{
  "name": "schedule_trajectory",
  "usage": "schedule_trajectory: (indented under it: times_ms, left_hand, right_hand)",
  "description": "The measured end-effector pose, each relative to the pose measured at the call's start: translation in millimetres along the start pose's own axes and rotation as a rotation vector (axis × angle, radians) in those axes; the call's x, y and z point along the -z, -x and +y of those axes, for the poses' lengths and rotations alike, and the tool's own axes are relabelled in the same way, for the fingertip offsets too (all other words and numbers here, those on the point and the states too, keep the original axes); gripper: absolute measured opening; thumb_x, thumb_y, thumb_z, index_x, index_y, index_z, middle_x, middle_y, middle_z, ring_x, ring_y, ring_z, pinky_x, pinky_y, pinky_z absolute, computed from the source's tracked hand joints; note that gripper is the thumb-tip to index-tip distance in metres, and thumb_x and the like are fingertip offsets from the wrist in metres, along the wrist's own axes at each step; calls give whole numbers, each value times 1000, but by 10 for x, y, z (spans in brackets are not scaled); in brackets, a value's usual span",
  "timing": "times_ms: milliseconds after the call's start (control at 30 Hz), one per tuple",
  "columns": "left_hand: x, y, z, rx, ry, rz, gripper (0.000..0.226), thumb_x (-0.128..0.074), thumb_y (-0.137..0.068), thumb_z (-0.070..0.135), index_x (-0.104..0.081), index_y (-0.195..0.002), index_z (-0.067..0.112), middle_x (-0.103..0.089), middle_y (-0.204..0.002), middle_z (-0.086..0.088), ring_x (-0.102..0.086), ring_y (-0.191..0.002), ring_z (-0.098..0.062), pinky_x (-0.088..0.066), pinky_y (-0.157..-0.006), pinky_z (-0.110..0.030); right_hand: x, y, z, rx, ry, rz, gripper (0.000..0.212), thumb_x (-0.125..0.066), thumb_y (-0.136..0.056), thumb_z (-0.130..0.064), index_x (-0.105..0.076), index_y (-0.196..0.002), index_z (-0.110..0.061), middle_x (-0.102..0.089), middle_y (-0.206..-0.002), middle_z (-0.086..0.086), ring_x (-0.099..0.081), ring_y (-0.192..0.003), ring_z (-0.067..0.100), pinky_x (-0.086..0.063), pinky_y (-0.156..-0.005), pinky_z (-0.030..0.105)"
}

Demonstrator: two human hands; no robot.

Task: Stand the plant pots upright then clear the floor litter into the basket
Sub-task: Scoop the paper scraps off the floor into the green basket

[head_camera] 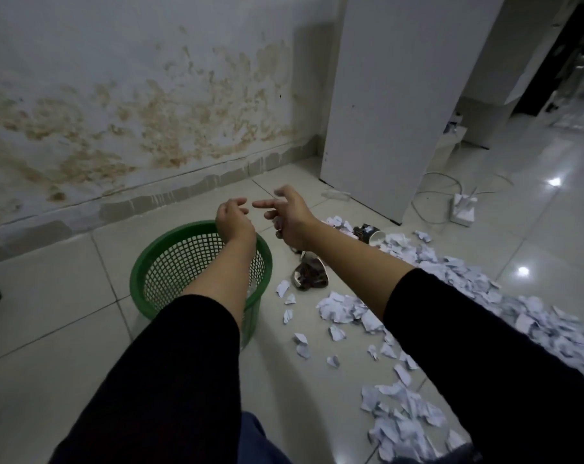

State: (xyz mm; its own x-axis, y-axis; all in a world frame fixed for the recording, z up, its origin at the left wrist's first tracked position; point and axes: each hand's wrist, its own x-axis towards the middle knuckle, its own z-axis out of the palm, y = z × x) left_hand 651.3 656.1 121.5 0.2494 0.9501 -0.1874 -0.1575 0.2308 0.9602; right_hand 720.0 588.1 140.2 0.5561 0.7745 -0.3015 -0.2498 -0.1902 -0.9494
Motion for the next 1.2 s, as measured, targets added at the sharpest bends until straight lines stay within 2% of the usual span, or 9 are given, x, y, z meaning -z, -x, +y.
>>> schedule_trajectory:
  times_ms: [100,200,300,433,533,600,867,1033,1200]
  left_hand:
    - [222,-102,-19,30,6,105,27,-35,-95,21,-61,-90,14,-56,-78,-2,-52,-73,-18,-42,-69,-30]
    - [438,-195,29,11,-27,220,30,-34,-95,21,-62,-88,14,-59,-83,-5,-55,-79,-21,-43,-74,-29]
    - [541,-229,85,-18,-62,266,29,-34,-95,21,-61,-87,16,-61,-90,-7,-55,-84,-23,-40,-73,-29]
    - [509,-210,139,-62,-111,267,28,-34,-94,21,-61,-85,16,-61,-86,-4,-56,-81,-22,-37,-69,-26]
    - [315,-89,85,-102,-149,181,28,-33,-96,20,-58,-86,15,-58,-85,-4,-54,-79,-20,-37,-64,-26]
    - [117,34,-8,-123,-171,119,28,-32,-97,21,-57,-87,15,-57,-84,-3,-52,-78,-19,-38,-62,-26]
    - [-1083,915,-612,-101,-239,-325,29,-39,-90,24,-55,-66,23,-68,-92,-10,-61,-89,-30,-50,-80,-37]
    - [-1413,1382,-974,-87,-399,-550,31,-35,-98,27,-60,-84,16,-63,-95,-6,-54,-85,-25,-39,-72,-32]
    - [-1401,2033,-1647,-223,-586,-748,29,-41,-98,30,-61,-94,10,-61,-96,-9,-56,-88,-28,-44,-70,-35]
  right_hand:
    - [-212,-13,69,-36,26,-64,42,-31,-96,-6,-48,-135,-1,-51,-89,8,-33,-60,11,-32,-61,26]
    - [-399,-17,115,-7,227,-227,34,-36,-98,3,-51,-128,-4,-57,-119,18,-46,-78,16,-39,-69,27]
    - [-472,-79,158,-1,436,-313,35,-54,-96,-10,-53,-130,-15,-55,-132,9,-53,-90,24,-45,-71,37]
    - [-425,-27,111,-24,440,-241,37,-47,-101,-26,-52,-136,-14,-53,-137,12,-53,-96,26,-49,-86,43]
    - [-186,85,-10,-13,310,-154,39,-36,-104,-22,-50,-139,-13,-53,-137,14,-54,-119,31,-47,-103,46]
    - [57,168,-91,-20,238,-62,40,-36,-104,-25,-51,-139,-14,-54,-138,11,-55,-121,32,-47,-104,45]
    - [1579,860,-198,-7,376,353,35,-46,-100,-29,-60,-127,-10,-62,-130,10,-61,-114,35,-49,-98,42]
    - [2553,1340,38,-48,398,568,31,-49,-99,-28,-63,-122,-12,-65,-125,10,-63,-103,29,-50,-96,43]
    - [3142,1915,695,-35,369,750,24,-45,-101,-20,-65,-112,-10,-68,-110,8,-62,-91,24,-49,-76,31]
